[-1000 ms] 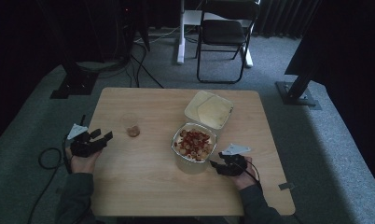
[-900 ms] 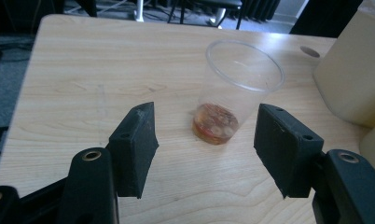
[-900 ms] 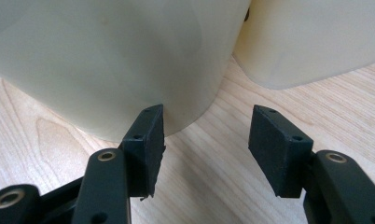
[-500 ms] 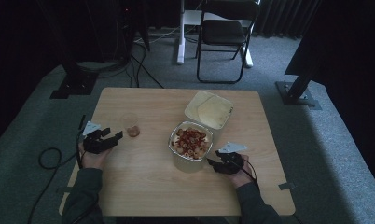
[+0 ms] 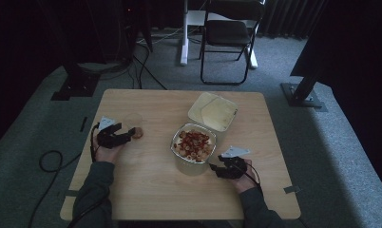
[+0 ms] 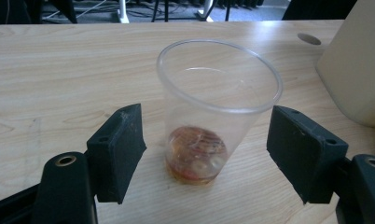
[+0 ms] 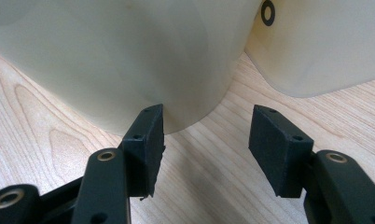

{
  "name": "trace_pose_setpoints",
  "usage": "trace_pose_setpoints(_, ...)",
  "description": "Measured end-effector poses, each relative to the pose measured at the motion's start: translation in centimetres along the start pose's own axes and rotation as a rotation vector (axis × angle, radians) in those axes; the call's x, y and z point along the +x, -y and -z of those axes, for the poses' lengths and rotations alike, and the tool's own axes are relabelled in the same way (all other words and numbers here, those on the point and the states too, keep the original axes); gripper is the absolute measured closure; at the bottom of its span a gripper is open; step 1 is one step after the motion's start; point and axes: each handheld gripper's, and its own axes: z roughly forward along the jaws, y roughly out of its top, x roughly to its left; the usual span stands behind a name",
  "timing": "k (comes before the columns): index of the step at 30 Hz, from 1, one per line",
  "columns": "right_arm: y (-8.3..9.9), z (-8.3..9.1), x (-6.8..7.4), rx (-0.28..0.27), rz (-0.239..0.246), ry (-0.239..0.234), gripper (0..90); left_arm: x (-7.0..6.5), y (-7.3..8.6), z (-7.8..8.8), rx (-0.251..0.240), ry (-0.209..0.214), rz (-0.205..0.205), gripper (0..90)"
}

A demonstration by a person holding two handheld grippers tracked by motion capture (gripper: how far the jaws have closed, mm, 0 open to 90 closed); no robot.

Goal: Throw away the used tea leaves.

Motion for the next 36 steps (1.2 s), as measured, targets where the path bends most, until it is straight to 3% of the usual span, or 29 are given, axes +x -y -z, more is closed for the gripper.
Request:
trace_pose_setpoints(10,0.0,0.0,-0.1,-0.002,-0.001,-0.003,44.1,-0.5,-0.1,-1.4,0.016,0.019,-0.016,26.2)
trace_pose_setpoints(24,0.1,0.0,0.2,-0.002,0.005,0.001,44.0,-0.7,-0.6,-1.1,-0.037,0.014,-0.016,26.2)
trace_pose_setpoints(36,0.2,0.0,0.2,-0.004,0.001,0.002,43.5,-1.1,-0.4,-1.8,-0.026,0.019,-0.043,25.0)
